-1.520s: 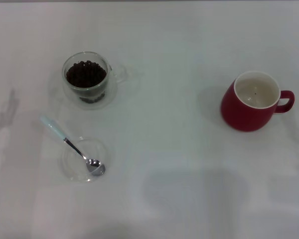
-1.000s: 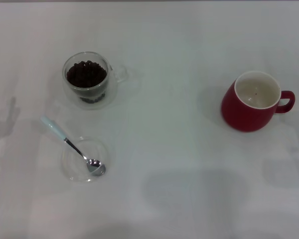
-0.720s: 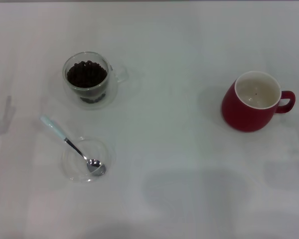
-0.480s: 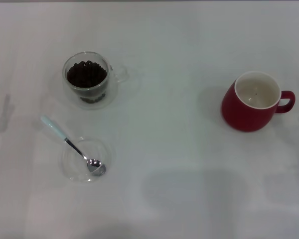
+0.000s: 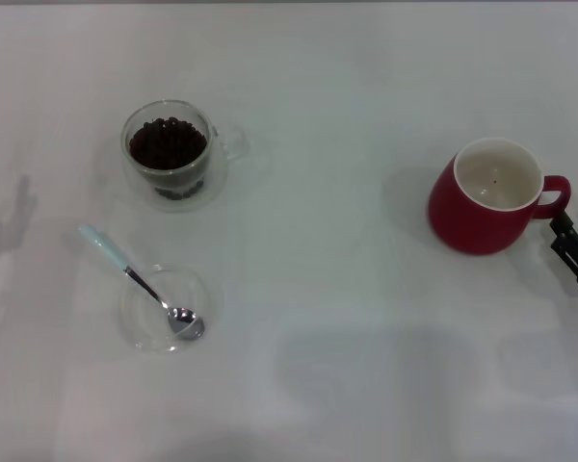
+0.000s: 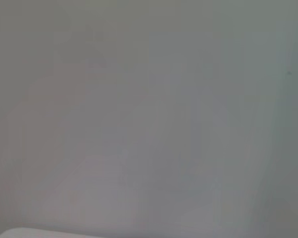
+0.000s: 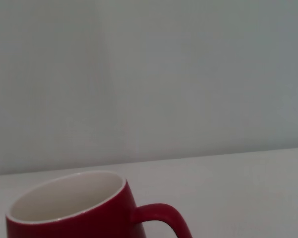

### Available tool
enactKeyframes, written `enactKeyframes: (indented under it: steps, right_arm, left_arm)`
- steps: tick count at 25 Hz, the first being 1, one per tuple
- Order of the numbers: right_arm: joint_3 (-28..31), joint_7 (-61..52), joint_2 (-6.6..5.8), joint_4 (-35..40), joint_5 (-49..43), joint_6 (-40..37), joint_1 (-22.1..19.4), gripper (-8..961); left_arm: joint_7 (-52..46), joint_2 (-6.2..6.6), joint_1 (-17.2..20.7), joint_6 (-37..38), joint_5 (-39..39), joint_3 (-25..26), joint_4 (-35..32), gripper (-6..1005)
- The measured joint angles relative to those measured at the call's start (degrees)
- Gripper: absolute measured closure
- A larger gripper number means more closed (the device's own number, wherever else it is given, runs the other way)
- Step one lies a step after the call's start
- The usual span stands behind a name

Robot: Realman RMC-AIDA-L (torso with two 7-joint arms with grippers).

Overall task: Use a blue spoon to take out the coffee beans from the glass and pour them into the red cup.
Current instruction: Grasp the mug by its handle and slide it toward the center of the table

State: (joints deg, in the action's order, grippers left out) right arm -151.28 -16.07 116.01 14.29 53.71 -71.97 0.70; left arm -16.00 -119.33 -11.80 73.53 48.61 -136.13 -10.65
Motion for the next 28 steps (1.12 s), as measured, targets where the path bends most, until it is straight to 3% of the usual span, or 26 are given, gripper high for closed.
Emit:
enactKeyframes:
  steps: [28]
  right_arm:
    - [0.21, -2.22, -0.44, 0.43, -1.40, 4.44, 4.53, 91]
  left_arm:
    - [-1.75, 0.16, 0.03, 1.18, -0.03, 0.26, 0.04, 123]
